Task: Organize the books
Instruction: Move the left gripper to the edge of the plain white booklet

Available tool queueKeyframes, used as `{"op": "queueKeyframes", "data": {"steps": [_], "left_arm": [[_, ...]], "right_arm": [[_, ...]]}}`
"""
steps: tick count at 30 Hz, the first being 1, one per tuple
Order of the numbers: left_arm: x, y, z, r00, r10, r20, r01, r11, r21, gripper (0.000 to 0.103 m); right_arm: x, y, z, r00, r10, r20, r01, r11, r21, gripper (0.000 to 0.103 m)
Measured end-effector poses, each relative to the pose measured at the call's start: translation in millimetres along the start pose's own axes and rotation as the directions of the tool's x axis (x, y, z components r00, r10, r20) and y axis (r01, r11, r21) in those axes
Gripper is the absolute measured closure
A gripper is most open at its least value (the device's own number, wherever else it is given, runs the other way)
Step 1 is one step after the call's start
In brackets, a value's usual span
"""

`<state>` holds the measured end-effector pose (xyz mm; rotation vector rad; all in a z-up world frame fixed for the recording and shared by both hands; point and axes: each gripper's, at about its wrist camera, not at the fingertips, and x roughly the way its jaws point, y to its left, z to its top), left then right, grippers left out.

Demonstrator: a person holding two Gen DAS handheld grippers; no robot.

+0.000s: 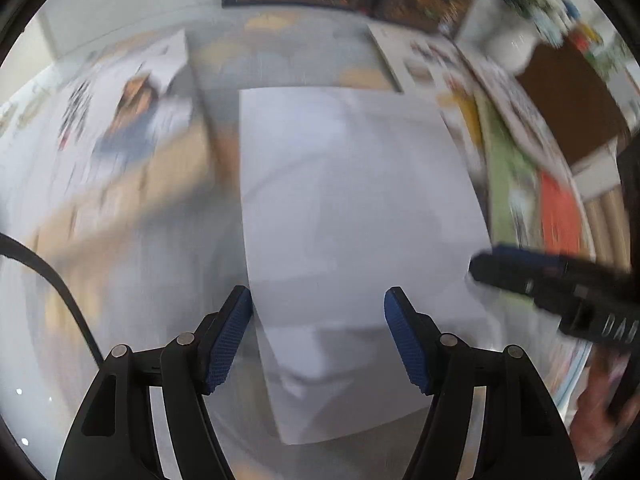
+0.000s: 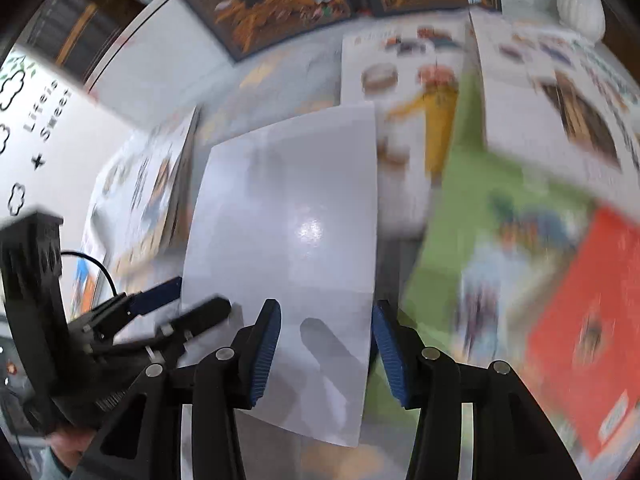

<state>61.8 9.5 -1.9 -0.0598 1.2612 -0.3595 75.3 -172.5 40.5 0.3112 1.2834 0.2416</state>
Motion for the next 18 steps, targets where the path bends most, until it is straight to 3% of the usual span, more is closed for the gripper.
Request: {"op": "queueKeyframes", "data": {"steps": [5, 8, 12, 18], "left_arm": [[-26.0, -4.0, -71.1, 0.998, -0.065, -0.027, 0.064, 0.996, -0.06, 0.038], [-34.3, -7.5, -92.7, 0.996, -0.093, -0.005, 0.093, 0.993, -0.074, 0.038], [-42.0, -6.7, -97.8, 0.996, -0.085, 0.016, 0.086, 0.99, -0.11, 0.039], [-35.8, -11.2, -97.6, 0.995, -0.093, 0.03, 0.096, 0.984, -0.153, 0.039]], "right_arm": [[-2.6, 3.1, -71.0, 0.996, 0.028, -0.089, -0.034, 0.997, -0.062, 0.056], [-2.2, -10.7, -100.2, 0.993, 0.076, -0.094, -0.08, 0.996, -0.031, 0.059], [-13.2, -23.4, -100.9, 0.998, 0.051, -0.023, -0.052, 0.999, -0.01, 0.059], [-5.9, -21.0, -100.1, 0.99, 0.138, 0.029, -0.138, 0.99, -0.012, 0.054]]}}
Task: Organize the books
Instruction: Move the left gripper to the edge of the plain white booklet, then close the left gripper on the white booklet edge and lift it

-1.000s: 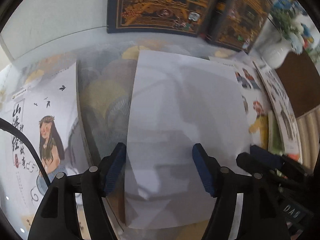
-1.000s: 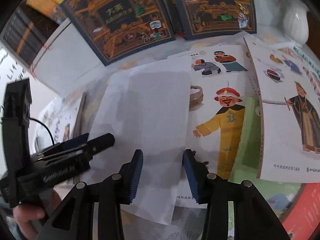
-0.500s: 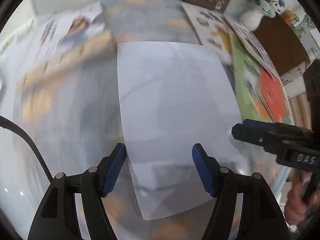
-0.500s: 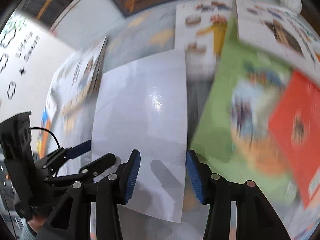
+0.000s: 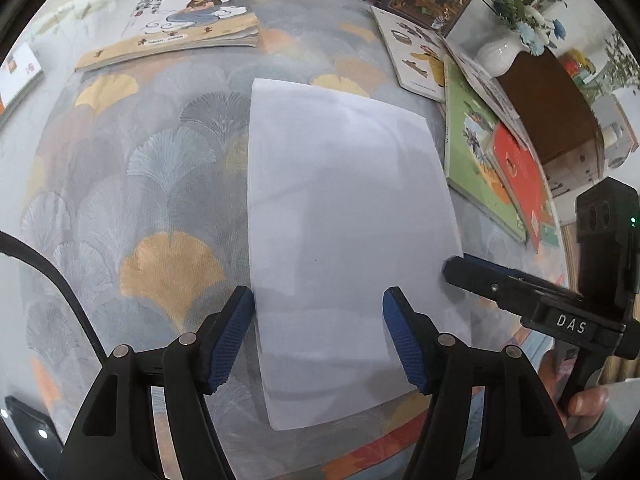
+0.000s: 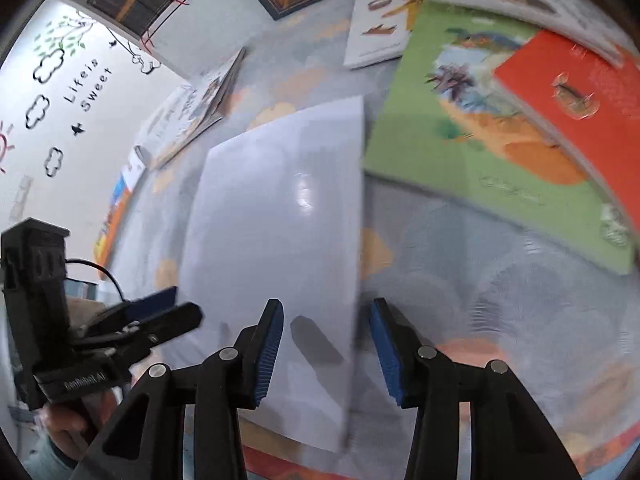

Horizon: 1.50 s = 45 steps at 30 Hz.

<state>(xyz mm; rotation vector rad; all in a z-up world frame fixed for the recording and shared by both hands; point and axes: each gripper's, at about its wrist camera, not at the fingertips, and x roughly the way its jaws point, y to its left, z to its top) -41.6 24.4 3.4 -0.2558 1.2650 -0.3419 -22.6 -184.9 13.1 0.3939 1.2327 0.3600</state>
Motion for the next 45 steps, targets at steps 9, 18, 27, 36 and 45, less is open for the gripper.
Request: {"op": "queueKeyframes", "data": {"steps": [9, 18, 27, 36, 45], "left_arm": [[1.7, -6.1, -1.7, 0.984, -0.177, 0.001, 0.177, 0.983, -0.052, 0.039], [-47.9, 32.7, 7.0, 0.964, -0.188, 0.187, 0.221, 0.96, -0.172, 0.042], [-163.4, 109.8, -18.5, 0.905, 0.115, 0.41, 0.02, 0.951, -0.31, 0.041], [-89.7, 113.9, -35.5, 0.982, 0.107, 0.158, -0.057, 0.955, -0.292, 0.041], [-59.6, 91.1, -56.8, 0.989, 0.131, 0.062, -0.113, 0.965, -0.236, 0.058]], "right_arm": [[-74.3, -24.8, 4.6, 0.926, 0.35, 0.14, -0.367, 0.923, 0.114, 0.055], [-94.5, 30.2, 32.9, 0.805, 0.578, 0.136, -0.587, 0.809, 0.031, 0.055], [-18.6, 118.6, 21.7, 0.806, 0.577, -0.131, -0.586, 0.809, -0.039, 0.055], [24.2, 110.0, 8.4, 0.989, 0.043, -0.138, -0.08, 0.958, -0.276, 0.052], [53.2, 102.1, -5.2, 0.982, -0.155, -0.105, 0.108, 0.927, -0.359, 0.075]]}}
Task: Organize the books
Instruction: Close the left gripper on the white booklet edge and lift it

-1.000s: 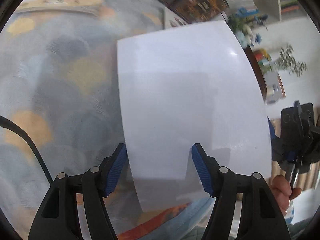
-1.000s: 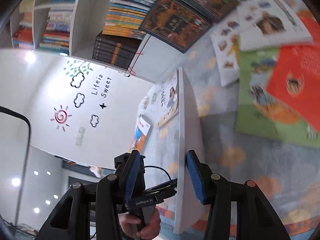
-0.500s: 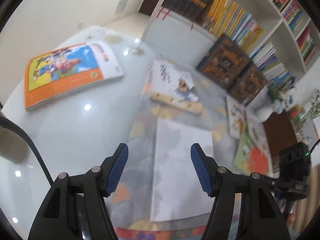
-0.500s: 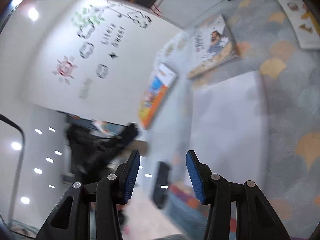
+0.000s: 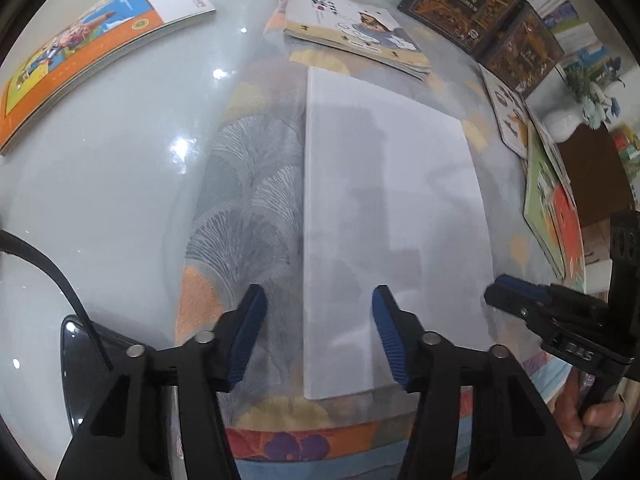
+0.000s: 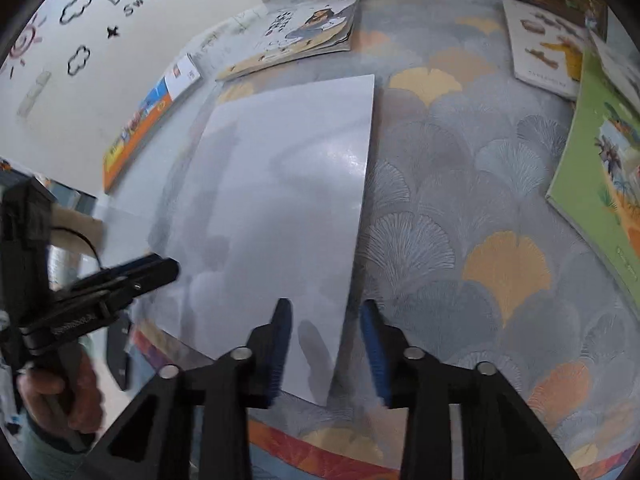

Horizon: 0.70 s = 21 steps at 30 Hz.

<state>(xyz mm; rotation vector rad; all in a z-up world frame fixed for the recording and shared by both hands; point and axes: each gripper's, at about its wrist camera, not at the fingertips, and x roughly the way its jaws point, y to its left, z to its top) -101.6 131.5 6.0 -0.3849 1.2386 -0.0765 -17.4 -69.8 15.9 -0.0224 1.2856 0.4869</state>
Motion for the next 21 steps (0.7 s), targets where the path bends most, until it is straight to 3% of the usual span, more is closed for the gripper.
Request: {"op": "queueKeyframes", "data": {"steps": [2, 9, 11, 13, 14, 15, 16, 17, 19, 21], "left_arm": [[1.0, -1.4, -2.4, 1.0, -0.028, -0.007, 0.028, 1.0, 0.002, 0.059], [3.7, -7.6, -7.8, 0.999, -0.054, -0.005, 0.055, 0.998, 0.029, 0.058], [-0.8, -1.7, -7.7, 0.992, -0.122, 0.016, 0.122, 0.993, -0.005, 0.058], [-16.9, 13.3, -7.7, 0.95, -0.298, 0.094, 0.306, 0.948, -0.085, 0.058], [-25.4, 18.1, -7.7, 0.916, -0.374, 0.144, 0.39, 0.914, -0.11, 0.058], [-32.8, 20.8, -6.8, 0.88, -0.439, 0.179, 0.463, 0.878, -0.121, 0.058], [-37.5, 19.2, -4.8, 0.861, -0.47, 0.193, 0.496, 0.861, -0.115, 0.058], [-39.1, 14.8, -2.8, 0.868, -0.459, 0.19, 0.482, 0.871, -0.098, 0.058], [-34.3, 2.4, 0.9, 0.917, -0.365, 0.163, 0.377, 0.925, -0.049, 0.058], [-23.1, -2.8, 1.5, 0.951, -0.278, 0.134, 0.285, 0.958, -0.037, 0.062]], "right_arm": [[2.0, 7.0, 0.0, 0.999, -0.036, 0.0, 0.036, 0.999, -0.022, 0.076], [5.5, 22.8, -3.1, 1.0, -0.004, -0.012, 0.003, 0.998, -0.066, 0.075], [4.9, 16.8, -4.2, 1.0, 0.021, -0.014, -0.022, 0.999, -0.04, 0.075], [3.0, 4.8, -4.6, 0.999, 0.049, -0.011, -0.049, 0.999, 0.008, 0.074], [0.7, -4.5, -5.9, 0.996, 0.091, -0.011, -0.09, 0.995, 0.044, 0.074], [0.9, -10.9, -5.2, 0.993, 0.121, -0.014, -0.12, 0.99, 0.074, 0.074], [1.7, -18.3, -4.7, 0.987, 0.161, -0.013, -0.158, 0.981, 0.115, 0.074], [2.9, -24.1, -4.6, 0.982, 0.19, -0.011, -0.186, 0.971, 0.149, 0.074], [4.2, -30.8, -4.9, 0.974, 0.225, -0.006, -0.22, 0.957, 0.191, 0.074], [4.7, -33.0, -4.9, 0.969, 0.246, -0.003, -0.24, 0.948, 0.21, 0.074]]}}
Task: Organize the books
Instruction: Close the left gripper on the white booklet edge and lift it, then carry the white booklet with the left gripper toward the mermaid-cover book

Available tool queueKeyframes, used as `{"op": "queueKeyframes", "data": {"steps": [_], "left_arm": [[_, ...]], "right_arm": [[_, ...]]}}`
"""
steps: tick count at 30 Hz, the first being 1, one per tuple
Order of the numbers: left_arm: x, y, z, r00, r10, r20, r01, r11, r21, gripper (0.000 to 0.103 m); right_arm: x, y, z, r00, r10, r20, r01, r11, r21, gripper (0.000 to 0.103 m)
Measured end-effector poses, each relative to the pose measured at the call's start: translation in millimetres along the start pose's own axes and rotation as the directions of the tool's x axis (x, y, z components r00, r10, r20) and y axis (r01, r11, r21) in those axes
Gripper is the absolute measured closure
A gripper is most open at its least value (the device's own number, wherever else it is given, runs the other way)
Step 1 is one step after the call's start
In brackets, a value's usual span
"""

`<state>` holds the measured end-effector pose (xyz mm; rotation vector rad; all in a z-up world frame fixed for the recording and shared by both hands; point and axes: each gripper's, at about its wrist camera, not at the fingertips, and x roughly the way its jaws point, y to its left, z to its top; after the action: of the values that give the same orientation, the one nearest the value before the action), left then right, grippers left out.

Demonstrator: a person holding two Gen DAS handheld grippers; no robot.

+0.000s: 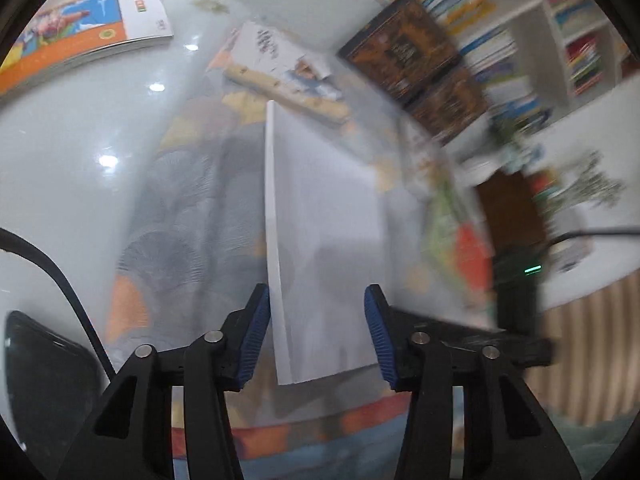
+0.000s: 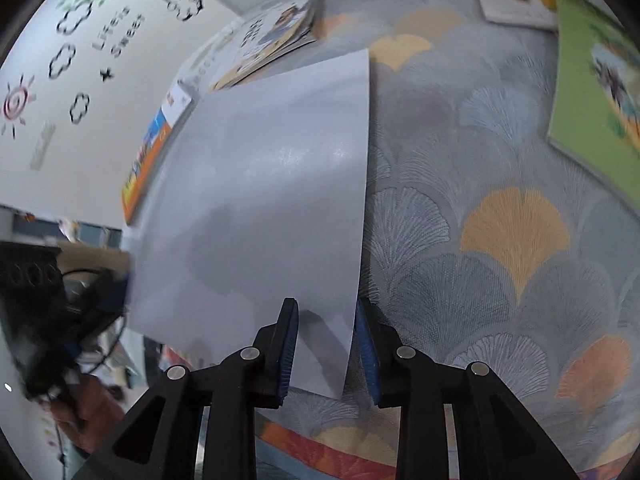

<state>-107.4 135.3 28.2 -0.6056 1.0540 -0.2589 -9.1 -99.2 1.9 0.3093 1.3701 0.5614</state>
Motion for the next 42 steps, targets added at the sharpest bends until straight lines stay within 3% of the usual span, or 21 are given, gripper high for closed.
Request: {"op": "queueKeyframes", "data": {"steps": [3, 5, 9, 13, 14, 17, 20, 22, 26, 28, 29, 32, 34, 40, 42], "left_arm": [[6.6, 10.2, -2.4, 1.0, 0.011, -0.01, -0.012, 0.999, -0.042, 0.071], [-1.1, 25.8, -4.2, 0.998, -0.069, 0.008, 0.07, 0.992, -0.105, 0.071], [-13.0, 37.5, -0.2, 0.956, -0.281, 0.085, 0.293, 0.933, -0.208, 0.071], [-4.7, 37.0, 2.6, 0.933, -0.347, 0.095, 0.36, 0.9, -0.246, 0.071], [-0.7, 35.7, 2.8, 0.933, -0.348, 0.089, 0.359, 0.899, -0.252, 0.071], [3.0, 30.1, 4.1, 0.959, -0.273, 0.076, 0.284, 0.931, -0.229, 0.071], [18.0, 19.5, 7.7, 0.988, -0.151, -0.004, 0.148, 0.971, -0.186, 0.076], [28.6, 7.9, 8.2, 0.994, -0.101, -0.043, 0.095, 0.986, -0.134, 0.076], [44.0, -15.5, 9.3, 0.987, -0.142, -0.081, 0.134, 0.986, -0.098, 0.08], [43.6, -16.4, 12.9, 0.981, -0.182, -0.072, 0.173, 0.977, -0.123, 0.08], [41.8, -12.6, 16.2, 0.972, -0.226, -0.06, 0.214, 0.964, -0.16, 0.08], [34.5, -1.8, 25.4, 0.949, -0.315, -0.026, 0.299, 0.923, -0.242, 0.08], [34.2, -0.9, 30.0, 0.934, -0.357, -0.011, 0.34, 0.899, -0.277, 0.08], [41.0, -1.3, 36.7, 0.877, -0.481, 0.009, 0.45, 0.812, -0.371, 0.08], [43.0, -4.4, 37.9, 0.877, -0.481, -0.002, 0.447, 0.816, -0.367, 0.08]], "right_arm": [[-0.9, -4.3, -0.3, 1.0, 0.03, 0.001, -0.03, 0.999, 0.033, 0.074], [-2.7, -5.8, -1.4, 0.999, 0.039, 0.003, -0.039, 0.998, 0.043, 0.074], [-1.3, -1.2, -0.4, 1.0, 0.021, 0.005, -0.021, 1.0, 0.02, 0.074], [-0.9, 0.9, -0.3, 1.0, 0.008, 0.006, -0.008, 1.0, 0.004, 0.073], [-0.7, 0.5, 0.0, 1.0, 0.012, 0.005, -0.012, 1.0, 0.006, 0.073], [-0.3, -2.3, 1.0, 1.0, 0.03, 0.003, -0.03, 0.999, 0.024, 0.072], [-0.6, -5.5, 1.9, 0.999, 0.047, -0.001, -0.047, 0.998, 0.043, 0.072], [-1.4, -8.3, 2.6, 0.998, 0.055, -0.004, -0.055, 0.997, 0.052, 0.072], [-2.6, -9.1, 2.4, 0.998, 0.068, -0.009, -0.067, 0.996, 0.062, 0.071], [-4.2, -11.7, 3.4, 0.996, 0.088, -0.022, -0.085, 0.992, 0.092, 0.07], [-5.6, -14.6, 3.9, 0.994, 0.105, -0.032, -0.101, 0.989, 0.11, 0.068], [-13.9, -27.2, 3.7, 0.982, 0.184, -0.036, -0.175, 0.967, 0.184, 0.046], [-19.3, -36.3, 1.6, 0.967, 0.253, -0.019, -0.242, 0.942, 0.231, 0.045], [-4.2, -50.1, 0.4, 0.859, 0.511, 0.029, -0.482, 0.789, 0.381, 0.042], [0.7, -48.4, 2.1, 0.824, 0.563, 0.059, -0.536, 0.743, 0.401, 0.045]]}}
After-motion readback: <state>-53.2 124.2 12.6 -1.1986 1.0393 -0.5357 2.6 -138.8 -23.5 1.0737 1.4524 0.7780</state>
